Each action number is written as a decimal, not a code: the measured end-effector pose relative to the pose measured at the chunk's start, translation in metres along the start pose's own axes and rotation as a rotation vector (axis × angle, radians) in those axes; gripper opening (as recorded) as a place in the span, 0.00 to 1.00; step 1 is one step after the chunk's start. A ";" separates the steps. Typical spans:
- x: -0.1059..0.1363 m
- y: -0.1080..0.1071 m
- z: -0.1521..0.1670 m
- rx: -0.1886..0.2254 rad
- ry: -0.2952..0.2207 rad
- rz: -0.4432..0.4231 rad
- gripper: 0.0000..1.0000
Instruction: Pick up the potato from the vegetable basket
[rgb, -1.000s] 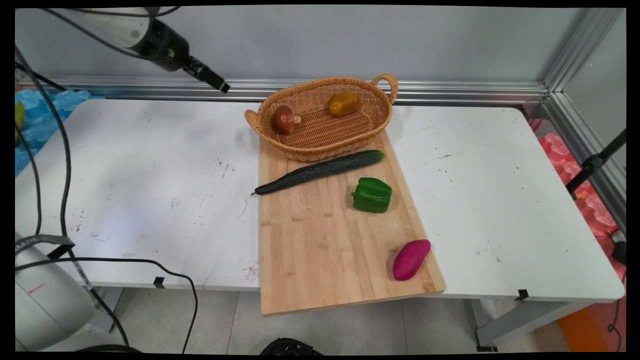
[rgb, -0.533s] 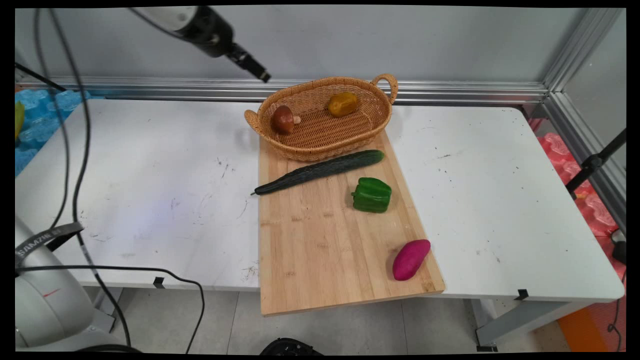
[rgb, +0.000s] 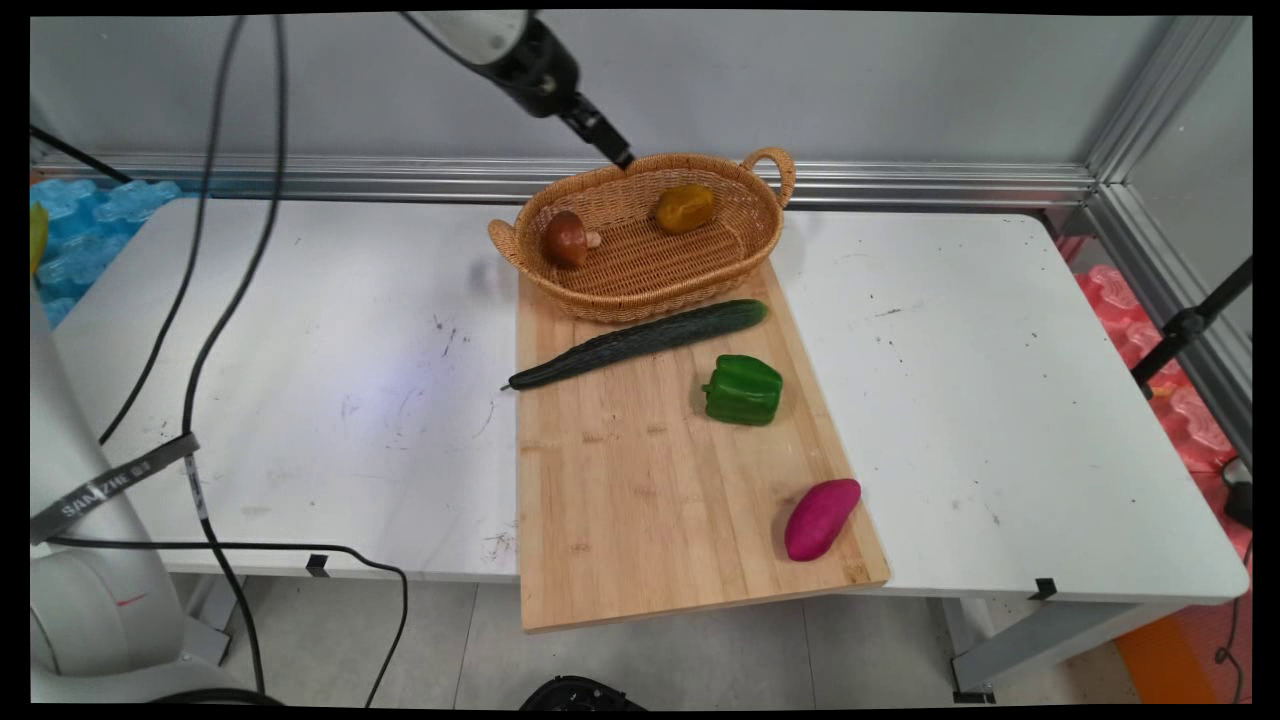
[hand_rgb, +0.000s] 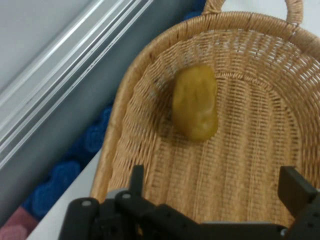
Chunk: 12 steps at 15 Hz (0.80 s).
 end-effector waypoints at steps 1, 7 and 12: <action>0.007 0.002 0.011 -0.003 -0.005 0.007 1.00; 0.040 0.011 0.066 -0.014 -0.030 0.040 1.00; 0.066 0.015 0.114 -0.018 -0.060 0.075 1.00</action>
